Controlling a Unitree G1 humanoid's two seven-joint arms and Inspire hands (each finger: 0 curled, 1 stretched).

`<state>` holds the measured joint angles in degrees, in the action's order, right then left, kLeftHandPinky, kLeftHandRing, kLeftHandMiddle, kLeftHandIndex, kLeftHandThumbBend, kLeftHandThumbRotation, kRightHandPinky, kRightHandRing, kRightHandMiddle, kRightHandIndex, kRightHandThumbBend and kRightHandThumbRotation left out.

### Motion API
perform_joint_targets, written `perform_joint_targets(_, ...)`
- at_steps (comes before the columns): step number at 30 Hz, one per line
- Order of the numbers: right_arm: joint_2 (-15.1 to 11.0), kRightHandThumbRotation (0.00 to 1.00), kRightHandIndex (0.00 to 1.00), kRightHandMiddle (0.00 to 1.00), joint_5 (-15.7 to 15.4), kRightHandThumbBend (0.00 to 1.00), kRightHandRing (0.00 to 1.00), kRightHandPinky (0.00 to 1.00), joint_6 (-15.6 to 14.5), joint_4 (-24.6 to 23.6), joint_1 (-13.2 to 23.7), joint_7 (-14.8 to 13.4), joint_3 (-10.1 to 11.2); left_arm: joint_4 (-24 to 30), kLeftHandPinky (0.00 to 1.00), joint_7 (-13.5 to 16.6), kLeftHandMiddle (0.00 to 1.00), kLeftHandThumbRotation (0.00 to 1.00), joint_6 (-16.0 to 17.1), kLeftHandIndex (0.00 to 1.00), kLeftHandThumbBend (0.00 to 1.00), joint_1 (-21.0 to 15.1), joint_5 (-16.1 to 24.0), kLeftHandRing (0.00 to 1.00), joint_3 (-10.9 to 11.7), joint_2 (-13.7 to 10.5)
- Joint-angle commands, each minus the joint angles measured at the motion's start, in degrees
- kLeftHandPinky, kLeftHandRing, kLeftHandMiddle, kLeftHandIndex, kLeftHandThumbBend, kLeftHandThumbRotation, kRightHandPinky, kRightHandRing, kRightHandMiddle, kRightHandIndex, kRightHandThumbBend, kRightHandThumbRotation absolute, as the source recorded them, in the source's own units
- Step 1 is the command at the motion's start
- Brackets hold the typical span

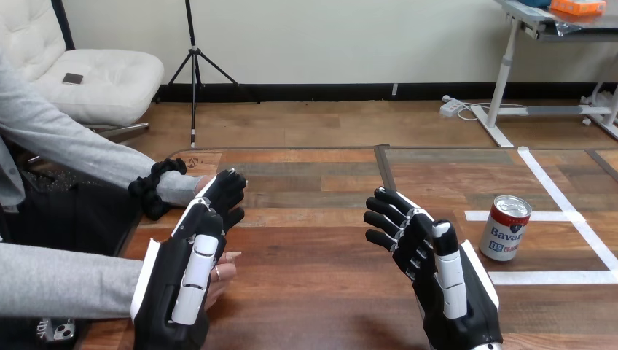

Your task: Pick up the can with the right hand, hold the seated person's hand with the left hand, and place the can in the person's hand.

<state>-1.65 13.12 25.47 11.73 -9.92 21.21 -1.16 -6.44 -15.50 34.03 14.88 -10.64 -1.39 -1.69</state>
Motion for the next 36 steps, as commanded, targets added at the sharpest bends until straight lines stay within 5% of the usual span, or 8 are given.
perform_joint_targets(1, 0.27, 0.95, 0.85, 0.86, 0.13, 0.87, 0.86, 0.84, 0.63, -1.93, 2.30, 0.01, 0.12, 1.19, 0.89, 0.03, 0.89, 0.89, 0.89, 0.87, 0.59, -1.26, 0.03, 0.91, -0.31, 0.75)
perform_joint_targets(27, 0.12, 0.95, 0.85, 0.87, -0.10, 0.85, 0.87, 0.85, 0.41, -1.88, 2.58, -0.13, 0.07, 1.50, 0.89, 0.00, 0.89, 0.90, 0.52, 0.87, 0.57, -1.49, -0.07, 0.92, -0.34, 0.67)
perform_joint_targets(36, 0.29, 0.94, 0.87, 0.87, -0.69, 0.82, 0.86, 0.86, 3.19, 1.38, 4.68, -0.95, 1.41, 1.55, 0.90, -0.67, 0.89, 0.90, 0.55, 0.87, 0.54, -1.65, -0.85, 0.93, -0.47, 0.44)
